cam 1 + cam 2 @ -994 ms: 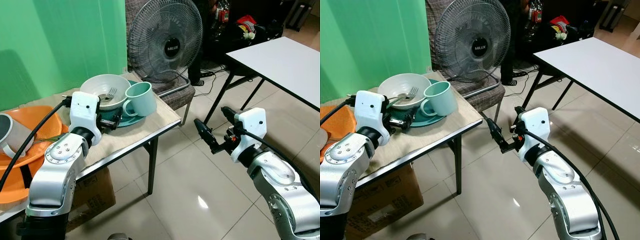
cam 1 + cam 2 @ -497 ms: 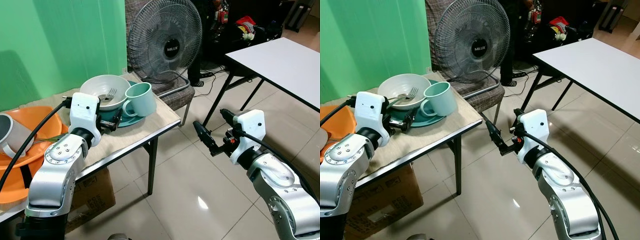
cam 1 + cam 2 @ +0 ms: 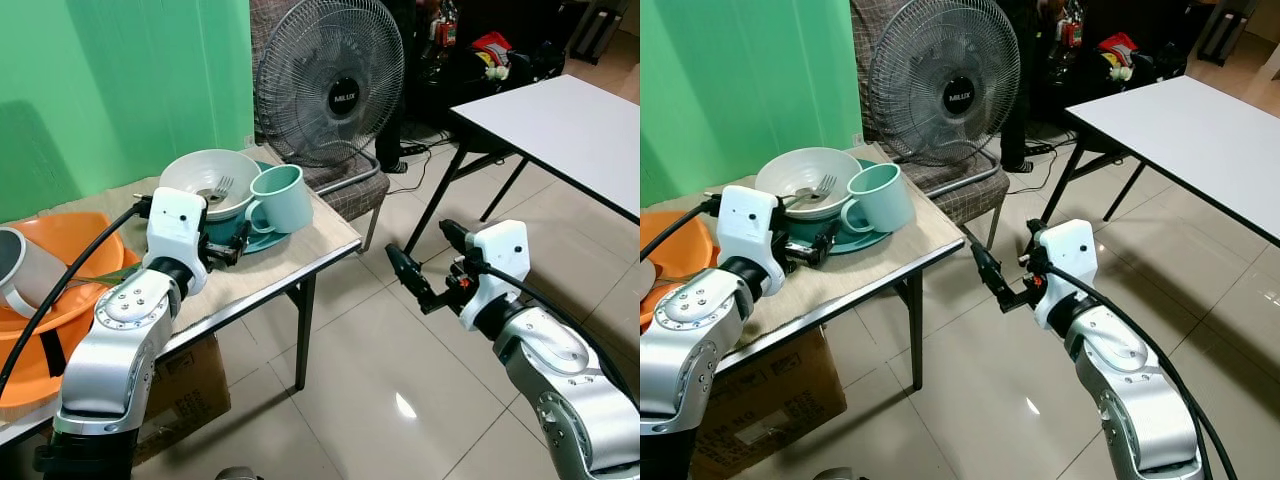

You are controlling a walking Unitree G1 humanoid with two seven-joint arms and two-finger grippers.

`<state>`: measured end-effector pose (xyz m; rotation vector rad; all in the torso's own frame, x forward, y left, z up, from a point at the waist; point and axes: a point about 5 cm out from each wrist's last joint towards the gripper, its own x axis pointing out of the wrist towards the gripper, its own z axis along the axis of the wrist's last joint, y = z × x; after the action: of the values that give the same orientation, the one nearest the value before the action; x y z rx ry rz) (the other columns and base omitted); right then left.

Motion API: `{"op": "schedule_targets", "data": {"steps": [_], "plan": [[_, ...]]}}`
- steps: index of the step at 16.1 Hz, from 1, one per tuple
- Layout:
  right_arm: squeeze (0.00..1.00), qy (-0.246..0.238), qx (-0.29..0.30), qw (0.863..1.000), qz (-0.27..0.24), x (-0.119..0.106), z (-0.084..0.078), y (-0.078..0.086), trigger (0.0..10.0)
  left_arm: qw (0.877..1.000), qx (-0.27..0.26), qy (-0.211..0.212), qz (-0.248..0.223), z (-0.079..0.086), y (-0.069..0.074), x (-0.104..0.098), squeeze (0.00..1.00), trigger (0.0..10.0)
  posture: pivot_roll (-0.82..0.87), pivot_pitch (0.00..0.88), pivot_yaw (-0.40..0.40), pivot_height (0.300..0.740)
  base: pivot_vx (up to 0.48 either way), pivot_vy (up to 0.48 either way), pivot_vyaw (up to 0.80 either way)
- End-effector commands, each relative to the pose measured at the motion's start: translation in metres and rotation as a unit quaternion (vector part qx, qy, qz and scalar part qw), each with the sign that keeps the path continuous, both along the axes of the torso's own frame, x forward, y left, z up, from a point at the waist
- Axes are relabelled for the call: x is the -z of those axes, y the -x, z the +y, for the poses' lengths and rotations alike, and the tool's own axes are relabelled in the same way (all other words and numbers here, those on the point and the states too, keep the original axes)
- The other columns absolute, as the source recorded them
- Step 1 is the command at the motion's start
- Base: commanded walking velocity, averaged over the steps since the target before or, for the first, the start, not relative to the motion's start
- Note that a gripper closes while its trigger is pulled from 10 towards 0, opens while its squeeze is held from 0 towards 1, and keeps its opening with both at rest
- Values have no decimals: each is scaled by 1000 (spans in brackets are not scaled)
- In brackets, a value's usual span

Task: Setting the table

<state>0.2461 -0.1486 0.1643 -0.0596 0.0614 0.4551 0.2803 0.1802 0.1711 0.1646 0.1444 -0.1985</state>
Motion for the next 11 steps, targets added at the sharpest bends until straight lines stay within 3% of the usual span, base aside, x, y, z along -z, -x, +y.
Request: {"op": "schedule_targets", "data": {"steps": [1,6,11], "plan": [[0,-3,-5,1000,-2,-4,0,3,10000,1000,11,-4,5,-5,1,0,0,10000,92,0,-62,740,0,0,0],[0,-50,2,999,16,-7,-3,4,10000,1000,14,-6,8,-7,0,1,0,10000,88,0,-58,740,0,0,0],[0,-13,8,1000,-5,-10,-3,2,10000,1000,19,-12,15,-8,1,3,0,10000,86,0,-57,740,0,0,0]]}}
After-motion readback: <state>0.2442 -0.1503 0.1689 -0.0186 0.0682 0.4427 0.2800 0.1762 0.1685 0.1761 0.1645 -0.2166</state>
